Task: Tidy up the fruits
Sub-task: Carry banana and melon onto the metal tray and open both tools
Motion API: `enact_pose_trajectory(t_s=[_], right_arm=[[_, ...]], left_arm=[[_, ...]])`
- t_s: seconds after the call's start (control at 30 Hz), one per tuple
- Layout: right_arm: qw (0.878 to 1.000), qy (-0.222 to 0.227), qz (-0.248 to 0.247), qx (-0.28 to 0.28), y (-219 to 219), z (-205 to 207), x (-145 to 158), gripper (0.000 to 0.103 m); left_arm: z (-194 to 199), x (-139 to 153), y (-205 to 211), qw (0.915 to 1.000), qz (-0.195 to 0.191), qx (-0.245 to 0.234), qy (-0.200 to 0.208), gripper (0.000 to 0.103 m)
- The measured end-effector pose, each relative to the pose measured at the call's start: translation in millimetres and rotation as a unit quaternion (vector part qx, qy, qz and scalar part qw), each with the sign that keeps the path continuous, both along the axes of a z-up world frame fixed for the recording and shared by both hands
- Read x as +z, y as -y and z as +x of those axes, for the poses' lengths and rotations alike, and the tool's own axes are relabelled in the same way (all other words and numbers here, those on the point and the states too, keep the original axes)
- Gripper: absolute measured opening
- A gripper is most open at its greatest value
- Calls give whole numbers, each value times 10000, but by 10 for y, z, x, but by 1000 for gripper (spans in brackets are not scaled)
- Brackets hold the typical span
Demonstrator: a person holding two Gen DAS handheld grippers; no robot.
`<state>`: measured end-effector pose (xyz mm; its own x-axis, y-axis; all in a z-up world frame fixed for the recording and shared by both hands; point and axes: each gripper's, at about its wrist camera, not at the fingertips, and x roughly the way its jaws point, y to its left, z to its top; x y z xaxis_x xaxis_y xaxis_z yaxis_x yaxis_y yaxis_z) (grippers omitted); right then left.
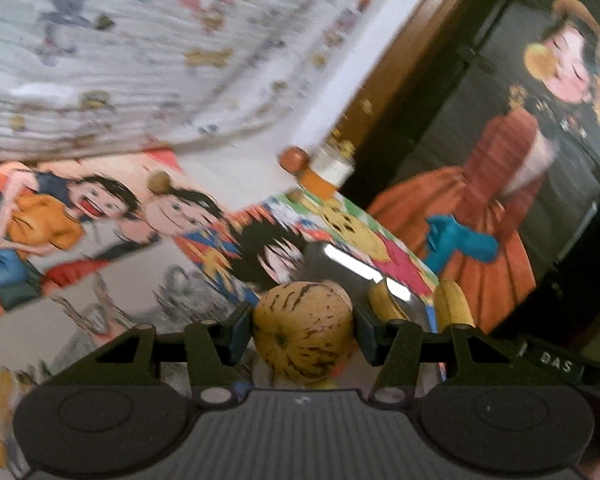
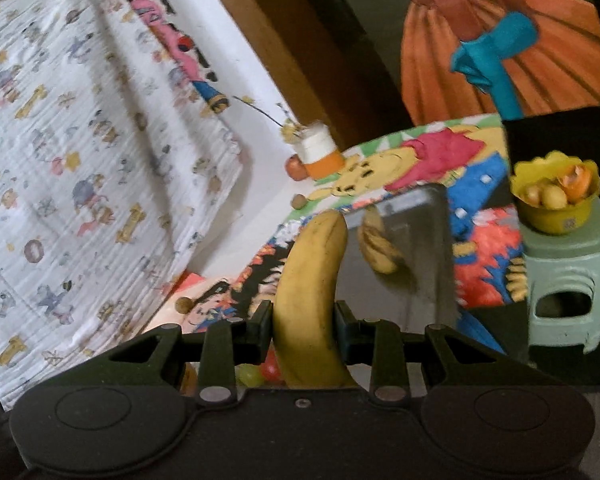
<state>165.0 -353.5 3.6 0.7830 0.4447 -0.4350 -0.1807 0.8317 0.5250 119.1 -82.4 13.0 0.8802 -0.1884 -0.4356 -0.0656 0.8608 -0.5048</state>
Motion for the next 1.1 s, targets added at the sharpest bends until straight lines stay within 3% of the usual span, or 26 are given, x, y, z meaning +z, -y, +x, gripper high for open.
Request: enact_pose_trajectory(t_s=[0.27, 0.6, 1.1], right_arm=[[9991, -140, 303, -243, 198, -85, -265, 34], [9984, -286, 403, -277, 331, -9, -404, 34], [9969, -445, 579, -296, 335, 62, -522, 35]], left_arm=[[29, -73, 336, 9968, 247, -755, 103, 58], [163, -203, 707, 9836, 711, -1653, -71, 58], [258, -264, 757, 9799, 833, -1802, -197, 58]])
